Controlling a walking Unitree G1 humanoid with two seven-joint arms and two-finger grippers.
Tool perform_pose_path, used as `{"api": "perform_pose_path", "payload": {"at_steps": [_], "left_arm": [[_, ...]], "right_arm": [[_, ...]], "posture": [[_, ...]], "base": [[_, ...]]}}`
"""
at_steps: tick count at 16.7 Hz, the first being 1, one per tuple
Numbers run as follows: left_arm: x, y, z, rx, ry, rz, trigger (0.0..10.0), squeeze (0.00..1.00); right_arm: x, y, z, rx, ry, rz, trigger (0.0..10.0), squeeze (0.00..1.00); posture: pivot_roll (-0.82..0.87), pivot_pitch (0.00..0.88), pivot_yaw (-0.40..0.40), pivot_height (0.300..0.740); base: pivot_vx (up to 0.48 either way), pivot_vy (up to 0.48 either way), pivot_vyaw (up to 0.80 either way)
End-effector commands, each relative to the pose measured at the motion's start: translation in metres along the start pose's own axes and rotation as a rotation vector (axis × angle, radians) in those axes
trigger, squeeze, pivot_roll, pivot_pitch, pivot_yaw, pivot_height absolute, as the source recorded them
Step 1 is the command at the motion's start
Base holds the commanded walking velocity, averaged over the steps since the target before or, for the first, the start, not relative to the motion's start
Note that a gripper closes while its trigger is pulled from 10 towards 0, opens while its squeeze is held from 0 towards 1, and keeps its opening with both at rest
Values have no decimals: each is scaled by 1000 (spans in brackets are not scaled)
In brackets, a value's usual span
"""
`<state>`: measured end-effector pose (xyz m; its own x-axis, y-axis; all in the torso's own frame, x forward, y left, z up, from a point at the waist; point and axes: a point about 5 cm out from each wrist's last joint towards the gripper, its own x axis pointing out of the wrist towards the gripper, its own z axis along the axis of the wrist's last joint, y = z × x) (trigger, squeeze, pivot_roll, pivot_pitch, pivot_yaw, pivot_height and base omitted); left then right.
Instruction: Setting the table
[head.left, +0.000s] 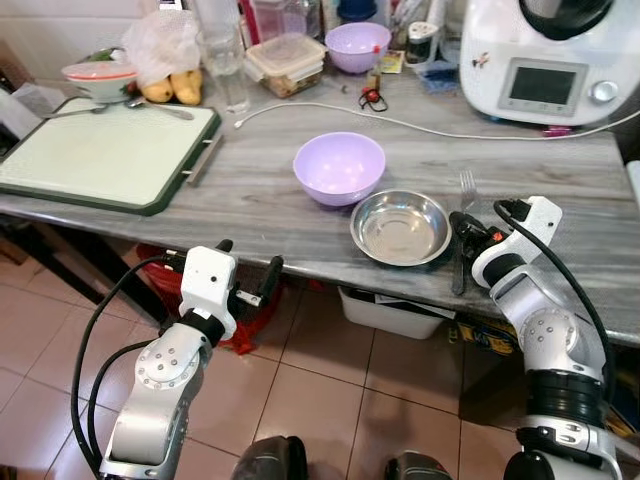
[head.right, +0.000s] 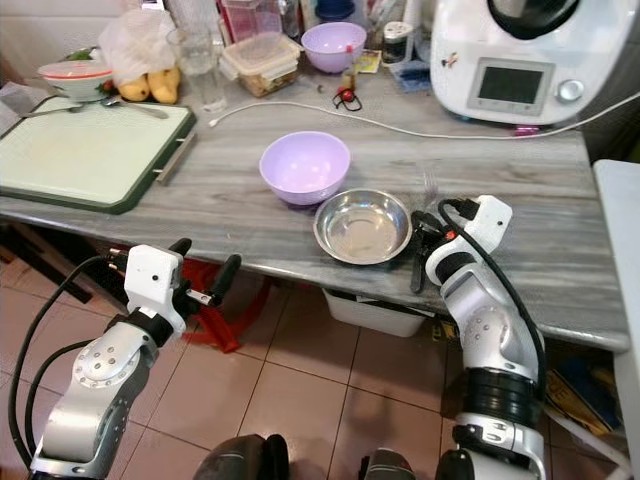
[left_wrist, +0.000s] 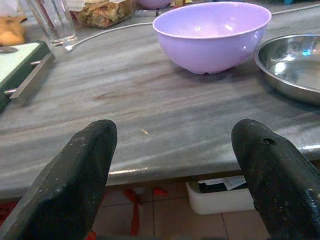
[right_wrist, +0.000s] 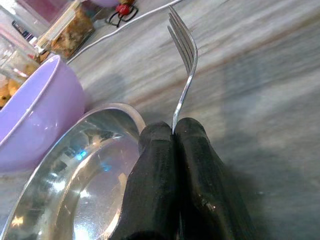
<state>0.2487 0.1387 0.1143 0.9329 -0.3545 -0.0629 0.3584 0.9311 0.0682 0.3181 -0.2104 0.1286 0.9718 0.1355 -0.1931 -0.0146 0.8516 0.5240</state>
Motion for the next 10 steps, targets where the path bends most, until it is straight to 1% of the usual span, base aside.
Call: {"api": "perform_pose_path", "payload": {"at_steps": [1,2,5,6,7,10], "left_arm": [[-3,4,4,9,-1,-4,10000,0],[-3,3,4,10,4,-9,10000,0],[-2,4,4,12,8,-12,10000,0],[-2,4,4,12,8,-16,10000,0],[-2,4,4,11,9,-16,10000,0],[0,3,4,8,7,-16,10000,0]], "right_arm": [[-3,-6,-22,50,109,-8,10000,533],[-6,-9,-22,49,107,-23,10000,1000],[-10,-15,-20,40,112,-47,10000,1000],[-14,-19,-18,24,116,-68,10000,1000],[-15,-19,-17,22,115,-68,10000,1000],[-19,-18,-7,-33,87,-83,10000,1000]], "posture": [[35,134,141,740],[33,134,141,740],[29,131,141,740],[27,130,139,740],[25,129,139,740],[19,123,138,740]], "base": [[0,0,0],[0,0,0],[0,0,0],[0,0,0],[0,0,0],[0,0,0]]}}
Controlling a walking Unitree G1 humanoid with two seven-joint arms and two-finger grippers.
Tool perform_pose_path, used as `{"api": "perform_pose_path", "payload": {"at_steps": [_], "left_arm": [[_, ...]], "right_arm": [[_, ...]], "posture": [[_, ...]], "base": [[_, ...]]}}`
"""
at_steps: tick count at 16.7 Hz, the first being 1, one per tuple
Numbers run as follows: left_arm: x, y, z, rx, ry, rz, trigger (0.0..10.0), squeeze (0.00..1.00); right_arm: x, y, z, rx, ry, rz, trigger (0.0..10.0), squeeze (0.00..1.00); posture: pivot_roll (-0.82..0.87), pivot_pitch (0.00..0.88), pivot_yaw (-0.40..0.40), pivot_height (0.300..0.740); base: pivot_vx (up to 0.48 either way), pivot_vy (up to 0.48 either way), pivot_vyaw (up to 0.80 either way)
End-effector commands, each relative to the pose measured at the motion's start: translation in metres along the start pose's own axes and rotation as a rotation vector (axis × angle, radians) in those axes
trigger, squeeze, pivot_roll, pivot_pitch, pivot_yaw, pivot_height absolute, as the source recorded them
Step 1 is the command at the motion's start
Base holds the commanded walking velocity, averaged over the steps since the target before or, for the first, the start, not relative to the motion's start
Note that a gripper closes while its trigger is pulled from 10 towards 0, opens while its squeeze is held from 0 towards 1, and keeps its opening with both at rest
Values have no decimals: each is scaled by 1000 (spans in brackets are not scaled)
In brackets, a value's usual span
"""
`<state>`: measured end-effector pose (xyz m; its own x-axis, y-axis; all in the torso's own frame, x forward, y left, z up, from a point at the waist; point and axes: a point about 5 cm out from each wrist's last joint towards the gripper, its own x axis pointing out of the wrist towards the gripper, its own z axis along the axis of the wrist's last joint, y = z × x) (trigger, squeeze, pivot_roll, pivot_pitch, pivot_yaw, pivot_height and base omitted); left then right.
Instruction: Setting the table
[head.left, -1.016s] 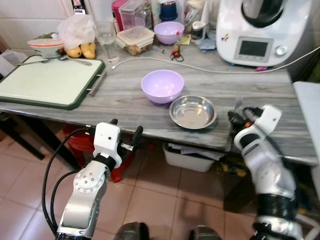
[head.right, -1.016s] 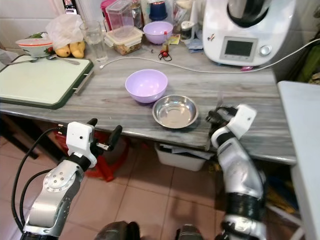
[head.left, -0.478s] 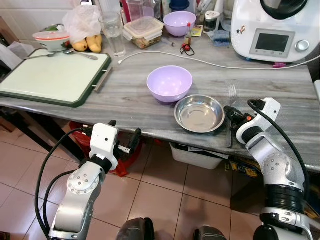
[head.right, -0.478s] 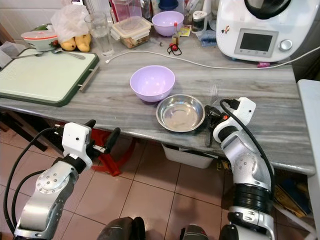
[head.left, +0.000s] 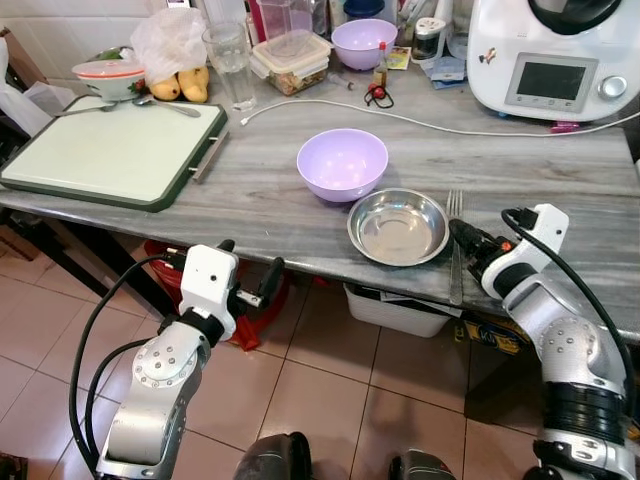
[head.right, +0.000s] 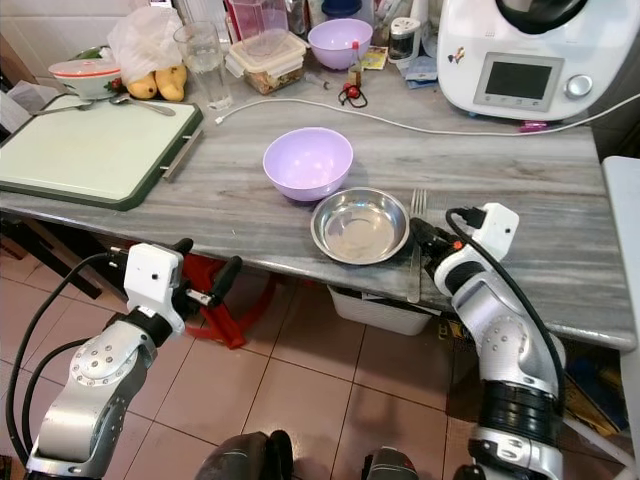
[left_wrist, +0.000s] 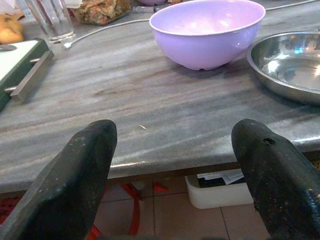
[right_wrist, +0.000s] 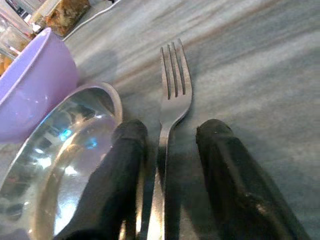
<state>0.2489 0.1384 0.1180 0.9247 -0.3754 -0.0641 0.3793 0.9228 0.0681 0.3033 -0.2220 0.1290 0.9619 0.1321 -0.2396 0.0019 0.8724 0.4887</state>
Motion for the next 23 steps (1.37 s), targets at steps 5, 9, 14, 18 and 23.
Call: {"api": "perform_pose_path", "payload": {"at_steps": [5,9,14,18,23], "left_arm": [[2,4,6,3,-21,19,10000,0],[5,2,7,-9,-37,16,10000,0],[6,1,10,-19,-57,21,10000,0],[3,1,9,-31,-62,34,10000,0],[5,0,11,-48,-77,27,10000,0]], "right_arm": [[-13,-1,7,-129,-84,-79,10000,1000],[-27,6,9,-234,-190,-120,10000,1000],[-39,22,0,-353,-289,-152,10000,698],[-57,34,-23,-486,-294,-109,10000,0],[-78,36,-47,-528,-237,-72,10000,0]], "posture": [[8,116,131,740],[-8,111,126,740],[-11,107,112,740],[-9,113,94,740],[-23,112,88,740]], "base": [[0,0,0],[0,0,0],[0,0,0],[0,0,0],[0,0,0]]}}
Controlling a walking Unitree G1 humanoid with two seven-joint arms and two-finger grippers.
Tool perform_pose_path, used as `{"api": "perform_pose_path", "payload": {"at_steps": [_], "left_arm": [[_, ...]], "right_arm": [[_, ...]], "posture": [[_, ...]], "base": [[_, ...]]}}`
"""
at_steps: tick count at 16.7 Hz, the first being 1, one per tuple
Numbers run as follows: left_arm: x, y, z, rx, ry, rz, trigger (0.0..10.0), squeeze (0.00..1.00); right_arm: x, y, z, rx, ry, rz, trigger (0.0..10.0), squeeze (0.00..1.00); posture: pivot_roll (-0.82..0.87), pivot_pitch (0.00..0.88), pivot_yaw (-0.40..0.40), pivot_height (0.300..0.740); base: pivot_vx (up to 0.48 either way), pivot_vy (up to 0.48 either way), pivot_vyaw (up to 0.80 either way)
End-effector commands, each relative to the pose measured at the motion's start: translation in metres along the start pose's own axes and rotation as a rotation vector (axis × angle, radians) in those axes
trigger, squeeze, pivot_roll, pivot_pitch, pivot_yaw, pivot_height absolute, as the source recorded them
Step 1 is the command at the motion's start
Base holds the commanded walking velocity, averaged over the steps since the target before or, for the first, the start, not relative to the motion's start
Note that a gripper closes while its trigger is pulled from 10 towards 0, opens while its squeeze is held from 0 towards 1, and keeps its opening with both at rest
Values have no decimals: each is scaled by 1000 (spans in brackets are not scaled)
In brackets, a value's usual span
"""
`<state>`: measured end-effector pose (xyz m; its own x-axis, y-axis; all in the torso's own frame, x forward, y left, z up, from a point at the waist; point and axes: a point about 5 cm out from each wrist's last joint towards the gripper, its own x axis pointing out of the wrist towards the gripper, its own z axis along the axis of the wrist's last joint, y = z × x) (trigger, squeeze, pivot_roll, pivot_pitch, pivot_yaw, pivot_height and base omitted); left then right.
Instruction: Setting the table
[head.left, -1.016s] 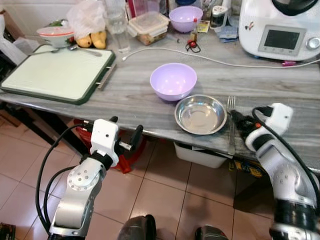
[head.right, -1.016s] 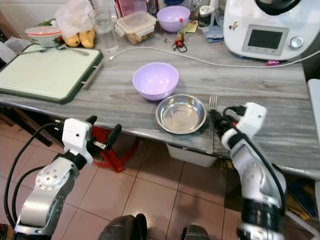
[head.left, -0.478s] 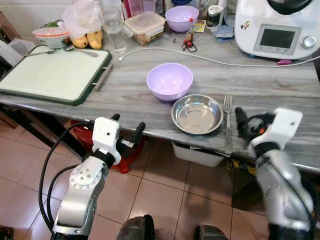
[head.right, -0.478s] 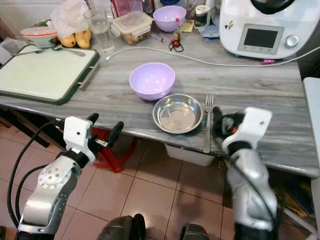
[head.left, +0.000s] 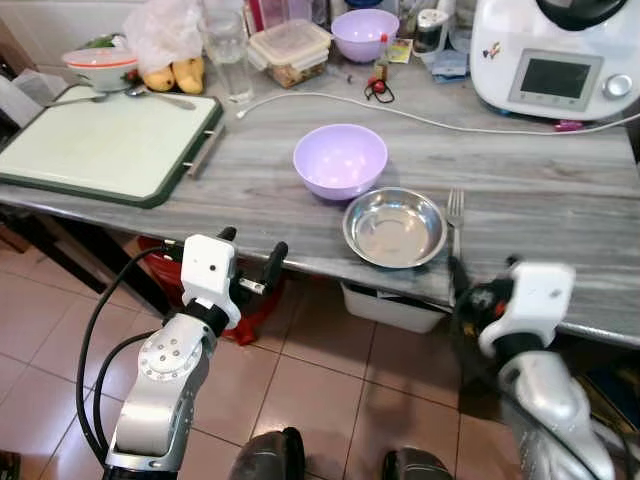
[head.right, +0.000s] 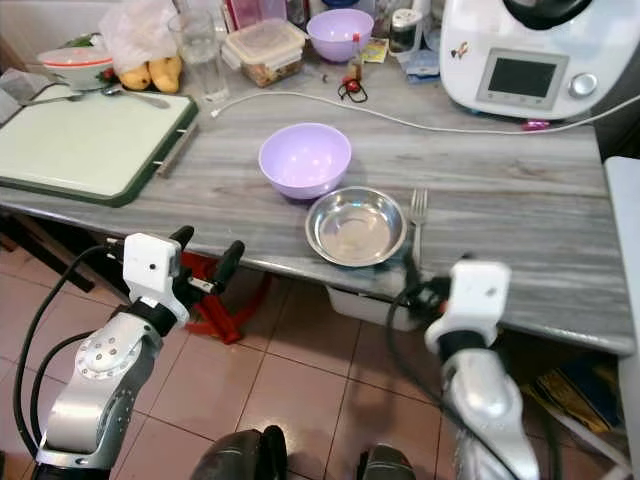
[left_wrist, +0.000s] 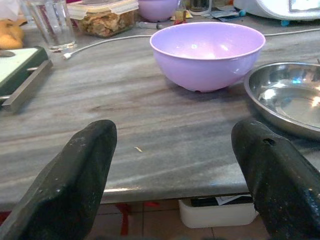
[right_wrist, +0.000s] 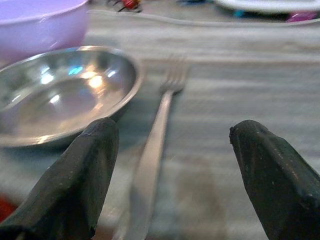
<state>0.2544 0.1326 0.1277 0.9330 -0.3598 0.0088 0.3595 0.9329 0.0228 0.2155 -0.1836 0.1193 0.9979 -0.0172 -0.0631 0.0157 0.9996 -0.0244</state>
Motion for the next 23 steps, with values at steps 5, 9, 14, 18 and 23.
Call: {"api": "perform_pose_path", "payload": {"at_steps": [5,9,14,18,23], "left_arm": [[-1,1,0,-11,-7,0,10000,0],[-1,0,-2,-14,-5,2,10000,0],[-1,-1,-3,-18,0,-1,10000,0],[-1,-2,-4,-18,1,-4,10000,0],[-1,-2,-4,-20,3,-4,10000,0]], "right_arm": [[-21,20,-2,15,4,199,10000,0],[-30,26,-11,59,60,296,10000,0],[-35,25,-19,103,116,331,10000,0],[-37,27,-22,122,138,363,10000,0],[-36,26,-25,120,148,360,10000,0]], "posture": [[-38,114,83,740],[-39,117,79,740],[-43,119,76,740],[-43,120,71,740],[-41,124,72,740]], "base": [[0,0,0],[0,0,0],[0,0,0],[0,0,0],[0,0,0]]}}
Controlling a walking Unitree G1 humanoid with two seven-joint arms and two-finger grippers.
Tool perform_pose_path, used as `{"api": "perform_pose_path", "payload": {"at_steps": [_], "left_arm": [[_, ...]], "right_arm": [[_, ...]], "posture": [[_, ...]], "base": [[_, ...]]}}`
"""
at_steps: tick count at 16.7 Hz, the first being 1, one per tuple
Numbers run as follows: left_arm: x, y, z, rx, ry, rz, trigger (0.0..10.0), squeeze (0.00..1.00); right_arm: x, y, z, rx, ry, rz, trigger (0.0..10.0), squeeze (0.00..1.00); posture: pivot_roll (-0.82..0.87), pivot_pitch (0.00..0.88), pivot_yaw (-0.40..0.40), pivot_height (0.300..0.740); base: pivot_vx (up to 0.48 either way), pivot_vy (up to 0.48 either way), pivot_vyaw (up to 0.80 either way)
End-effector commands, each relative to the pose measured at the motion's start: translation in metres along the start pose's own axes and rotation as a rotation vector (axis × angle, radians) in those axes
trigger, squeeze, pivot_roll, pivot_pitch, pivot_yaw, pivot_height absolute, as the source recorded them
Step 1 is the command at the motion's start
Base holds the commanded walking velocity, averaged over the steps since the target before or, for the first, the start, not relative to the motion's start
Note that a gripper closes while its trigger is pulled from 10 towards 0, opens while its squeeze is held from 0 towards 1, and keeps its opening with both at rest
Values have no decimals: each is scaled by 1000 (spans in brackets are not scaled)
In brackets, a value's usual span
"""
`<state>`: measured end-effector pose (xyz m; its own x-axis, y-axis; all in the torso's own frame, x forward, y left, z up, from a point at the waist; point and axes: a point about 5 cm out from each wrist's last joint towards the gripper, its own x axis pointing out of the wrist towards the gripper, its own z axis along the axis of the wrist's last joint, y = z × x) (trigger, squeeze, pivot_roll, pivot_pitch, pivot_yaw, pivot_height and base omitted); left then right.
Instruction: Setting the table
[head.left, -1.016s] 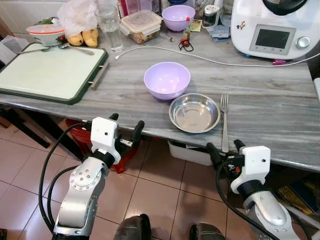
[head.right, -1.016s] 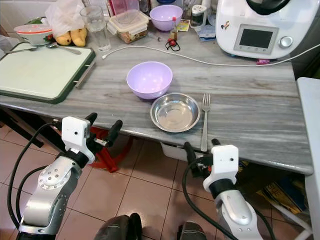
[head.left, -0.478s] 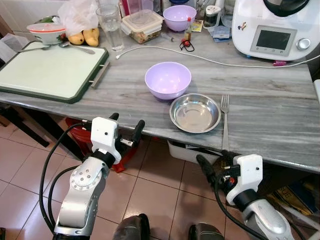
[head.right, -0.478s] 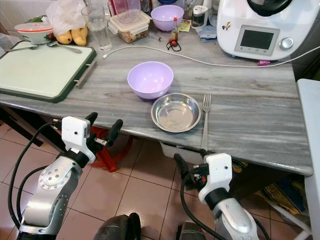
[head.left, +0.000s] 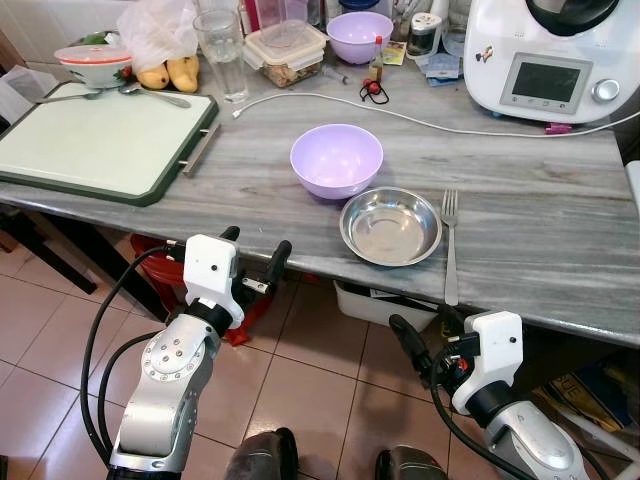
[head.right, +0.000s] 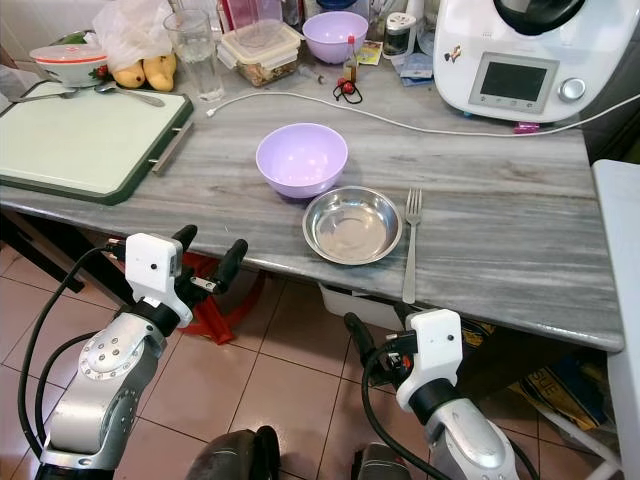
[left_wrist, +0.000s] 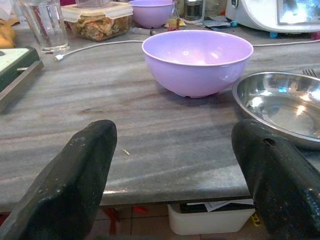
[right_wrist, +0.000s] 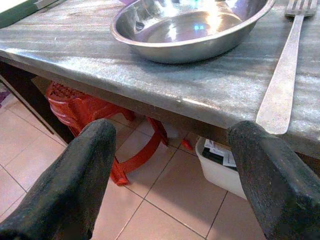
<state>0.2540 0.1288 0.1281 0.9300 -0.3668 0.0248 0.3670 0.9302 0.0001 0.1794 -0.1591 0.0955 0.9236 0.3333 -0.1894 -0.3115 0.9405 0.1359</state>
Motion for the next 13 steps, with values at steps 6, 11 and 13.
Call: {"api": "perform_pose_path", "payload": {"at_steps": [6,11,13], "left_arm": [[-3,1,-5,6,21,3,10000,0],[-3,1,-5,5,23,3,10000,0],[-3,1,-5,5,24,3,10000,0]], "right_arm": [[4,-9,-4,32,16,-31,10000,0],[4,-13,-3,22,16,-53,10000,0],[5,-14,-3,19,14,-59,10000,0]], "posture": [[-36,127,71,740],[-36,129,72,740],[-36,129,72,740]], "base": [[0,0,0],[0,0,0],[0,0,0]]}}
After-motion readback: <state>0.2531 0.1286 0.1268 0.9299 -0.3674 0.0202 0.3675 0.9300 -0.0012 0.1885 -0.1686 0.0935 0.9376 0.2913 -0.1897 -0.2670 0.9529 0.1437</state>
